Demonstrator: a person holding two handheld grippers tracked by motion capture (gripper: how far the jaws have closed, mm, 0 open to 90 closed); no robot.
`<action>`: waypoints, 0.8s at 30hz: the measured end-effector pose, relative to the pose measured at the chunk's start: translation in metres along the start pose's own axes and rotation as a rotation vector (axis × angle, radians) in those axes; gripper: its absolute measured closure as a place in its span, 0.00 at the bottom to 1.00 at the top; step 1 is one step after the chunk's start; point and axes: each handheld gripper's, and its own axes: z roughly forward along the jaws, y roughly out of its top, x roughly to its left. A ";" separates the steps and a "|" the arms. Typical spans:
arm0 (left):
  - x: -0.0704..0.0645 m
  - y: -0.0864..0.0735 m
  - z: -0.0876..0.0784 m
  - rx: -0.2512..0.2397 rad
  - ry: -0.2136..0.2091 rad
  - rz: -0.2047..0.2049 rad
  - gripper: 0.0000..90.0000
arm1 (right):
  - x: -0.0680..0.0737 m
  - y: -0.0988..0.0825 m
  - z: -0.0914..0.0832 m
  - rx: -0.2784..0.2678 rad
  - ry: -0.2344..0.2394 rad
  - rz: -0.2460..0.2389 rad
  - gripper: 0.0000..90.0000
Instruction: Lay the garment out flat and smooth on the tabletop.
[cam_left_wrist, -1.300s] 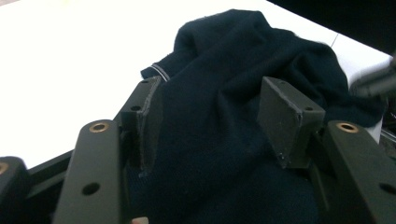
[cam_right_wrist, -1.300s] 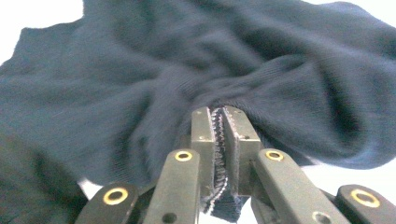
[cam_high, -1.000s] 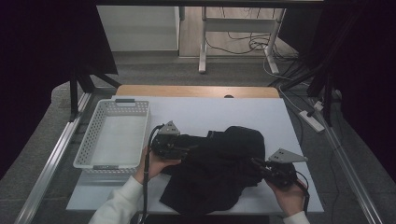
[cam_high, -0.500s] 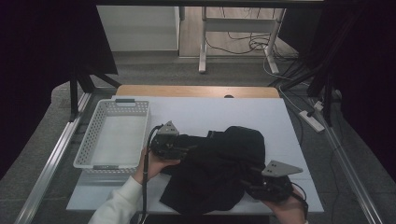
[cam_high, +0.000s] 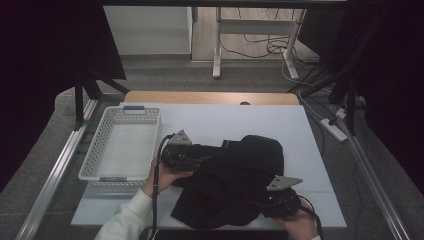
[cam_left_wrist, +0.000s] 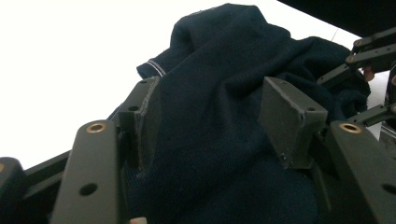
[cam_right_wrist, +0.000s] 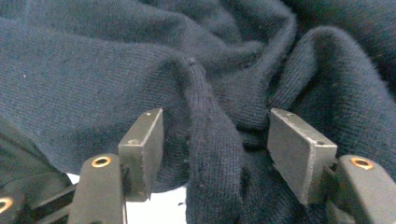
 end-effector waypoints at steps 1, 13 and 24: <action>0.000 0.000 0.000 -0.001 -0.001 0.000 0.44 | 0.000 -0.001 0.002 0.006 0.004 -0.014 0.50; 0.006 0.003 -0.012 -0.037 0.006 -0.022 0.43 | 0.022 0.044 -0.017 -0.148 0.145 -0.107 0.83; 0.008 0.003 -0.018 -0.052 0.011 -0.024 0.43 | -0.002 0.113 0.007 -0.274 0.137 -0.053 0.85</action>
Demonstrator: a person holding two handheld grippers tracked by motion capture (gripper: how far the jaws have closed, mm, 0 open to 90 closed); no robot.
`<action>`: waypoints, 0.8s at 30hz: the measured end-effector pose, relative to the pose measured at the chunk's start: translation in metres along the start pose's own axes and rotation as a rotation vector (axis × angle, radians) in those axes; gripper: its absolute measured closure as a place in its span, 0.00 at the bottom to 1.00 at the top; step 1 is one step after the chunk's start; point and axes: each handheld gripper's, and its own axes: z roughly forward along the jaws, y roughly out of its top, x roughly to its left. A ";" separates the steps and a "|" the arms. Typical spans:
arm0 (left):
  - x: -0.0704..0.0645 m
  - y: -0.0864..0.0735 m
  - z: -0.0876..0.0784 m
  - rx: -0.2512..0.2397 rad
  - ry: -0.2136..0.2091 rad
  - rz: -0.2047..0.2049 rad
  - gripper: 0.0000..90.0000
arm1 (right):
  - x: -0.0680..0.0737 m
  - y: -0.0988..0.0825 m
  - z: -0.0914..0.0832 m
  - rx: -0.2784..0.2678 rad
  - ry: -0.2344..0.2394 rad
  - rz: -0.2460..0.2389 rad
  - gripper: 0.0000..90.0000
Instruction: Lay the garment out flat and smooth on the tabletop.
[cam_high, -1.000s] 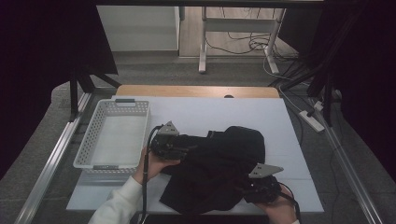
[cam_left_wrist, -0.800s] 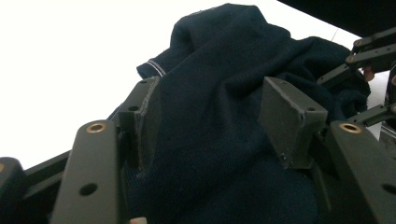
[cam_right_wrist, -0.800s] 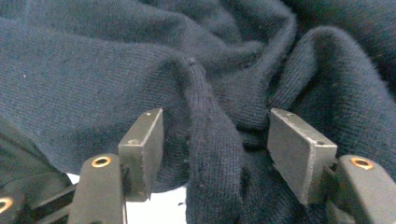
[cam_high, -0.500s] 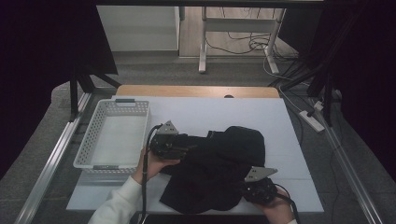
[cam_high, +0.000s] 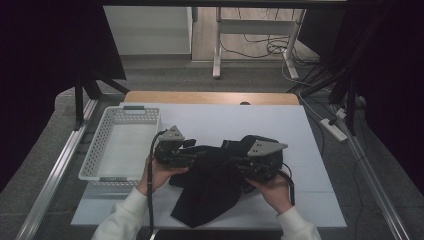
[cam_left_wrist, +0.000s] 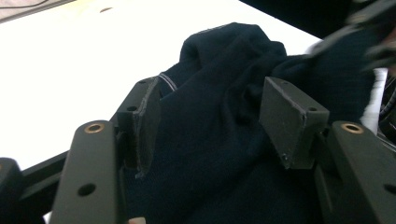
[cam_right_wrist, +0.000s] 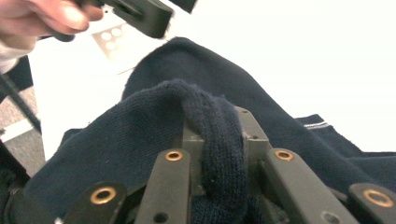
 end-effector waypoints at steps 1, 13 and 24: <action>0.000 0.000 0.000 0.000 0.000 0.000 0.43 | 0.000 0.000 0.000 0.000 0.000 0.000 0.85; -0.016 -0.001 0.017 0.045 -0.038 0.040 0.42 | -0.012 -0.010 -0.047 -0.093 -0.045 0.075 0.39; -0.040 0.002 0.045 0.108 -0.109 0.101 0.37 | -0.045 -0.068 -0.087 -0.018 -0.215 0.138 0.39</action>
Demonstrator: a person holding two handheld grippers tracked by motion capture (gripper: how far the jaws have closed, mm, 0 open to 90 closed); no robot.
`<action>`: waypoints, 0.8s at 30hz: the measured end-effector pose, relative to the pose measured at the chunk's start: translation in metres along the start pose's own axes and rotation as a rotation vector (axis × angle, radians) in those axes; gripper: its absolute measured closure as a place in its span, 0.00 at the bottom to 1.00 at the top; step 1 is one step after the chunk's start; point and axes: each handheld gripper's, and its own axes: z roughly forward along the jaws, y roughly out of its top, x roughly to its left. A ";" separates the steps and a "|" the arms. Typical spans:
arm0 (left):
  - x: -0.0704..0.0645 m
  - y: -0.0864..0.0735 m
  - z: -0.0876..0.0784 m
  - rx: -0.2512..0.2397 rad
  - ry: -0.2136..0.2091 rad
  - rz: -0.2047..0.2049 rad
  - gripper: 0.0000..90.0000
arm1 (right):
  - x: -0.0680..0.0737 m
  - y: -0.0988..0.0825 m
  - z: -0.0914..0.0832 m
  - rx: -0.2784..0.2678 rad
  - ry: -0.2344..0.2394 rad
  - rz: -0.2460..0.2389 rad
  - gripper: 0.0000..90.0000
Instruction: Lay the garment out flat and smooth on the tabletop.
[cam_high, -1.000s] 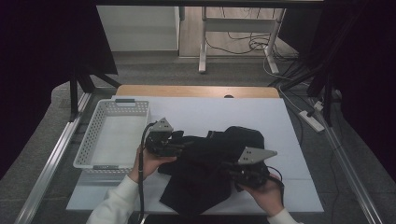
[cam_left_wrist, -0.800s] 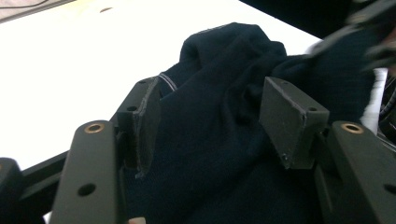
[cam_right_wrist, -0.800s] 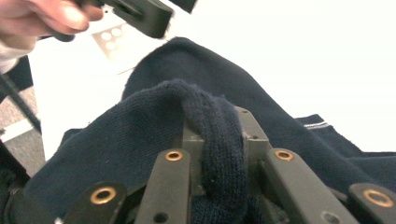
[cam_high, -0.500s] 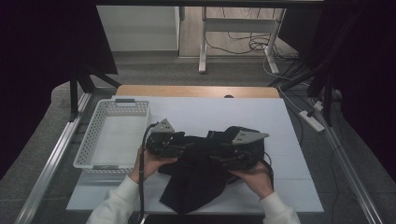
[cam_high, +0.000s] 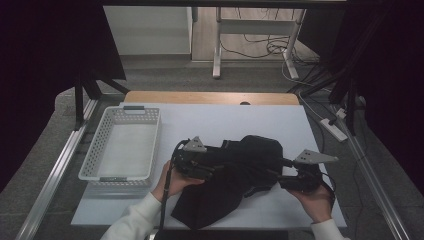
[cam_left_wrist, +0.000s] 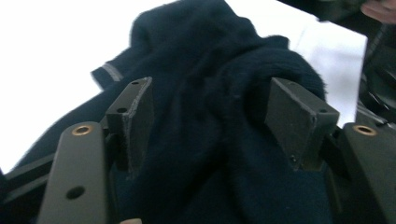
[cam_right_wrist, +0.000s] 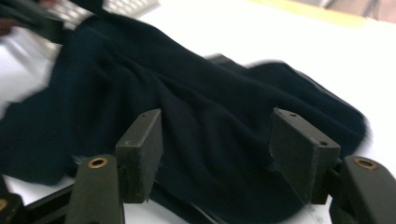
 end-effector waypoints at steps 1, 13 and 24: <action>-0.002 0.001 0.003 0.005 -0.008 0.008 0.37 | -0.005 -0.003 -0.002 0.006 -0.019 0.005 0.39; -0.009 -0.002 0.030 0.064 -0.042 0.052 0.92 | -0.027 -0.022 0.004 0.049 -0.051 0.057 0.39; 0.023 0.003 -0.031 -0.088 0.033 -0.017 0.95 | -0.022 -0.022 0.005 0.043 -0.013 0.016 0.39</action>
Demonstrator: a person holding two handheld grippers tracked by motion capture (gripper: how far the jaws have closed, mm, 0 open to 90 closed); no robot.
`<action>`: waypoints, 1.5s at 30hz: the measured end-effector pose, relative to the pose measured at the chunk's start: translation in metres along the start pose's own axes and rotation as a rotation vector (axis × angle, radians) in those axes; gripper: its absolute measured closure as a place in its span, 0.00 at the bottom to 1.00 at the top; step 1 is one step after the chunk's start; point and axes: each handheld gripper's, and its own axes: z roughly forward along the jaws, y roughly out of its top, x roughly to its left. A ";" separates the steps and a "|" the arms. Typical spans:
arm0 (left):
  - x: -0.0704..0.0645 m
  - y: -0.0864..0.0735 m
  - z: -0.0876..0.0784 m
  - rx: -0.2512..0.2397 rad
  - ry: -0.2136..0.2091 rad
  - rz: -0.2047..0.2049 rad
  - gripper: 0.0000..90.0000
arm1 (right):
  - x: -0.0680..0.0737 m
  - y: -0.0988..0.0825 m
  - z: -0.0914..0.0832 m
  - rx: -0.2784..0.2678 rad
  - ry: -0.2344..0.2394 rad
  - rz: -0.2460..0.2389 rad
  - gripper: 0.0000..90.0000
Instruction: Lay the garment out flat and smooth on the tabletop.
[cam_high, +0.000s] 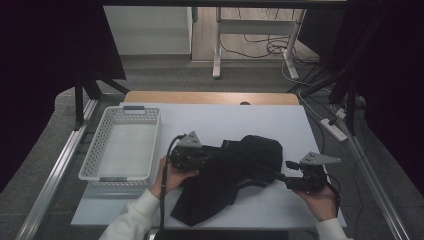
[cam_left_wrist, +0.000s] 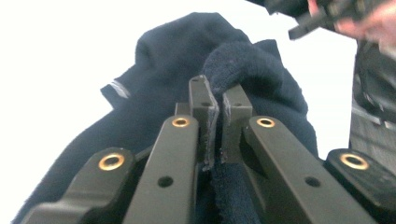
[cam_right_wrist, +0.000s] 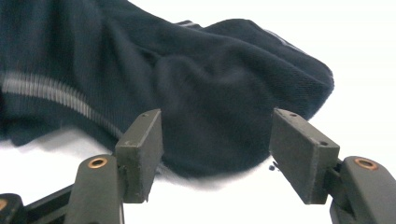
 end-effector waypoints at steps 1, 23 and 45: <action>0.004 -0.001 -0.005 -0.010 0.012 -0.011 0.95 | 0.002 0.001 0.001 0.001 0.008 -0.009 0.39; 0.029 -0.012 -0.018 -0.020 0.052 -0.082 0.95 | 0.022 -0.002 0.071 0.146 0.013 -0.135 0.40; 0.036 -0.013 -0.026 -0.045 0.071 -0.100 0.95 | 0.023 0.003 0.053 0.059 0.027 -0.170 0.59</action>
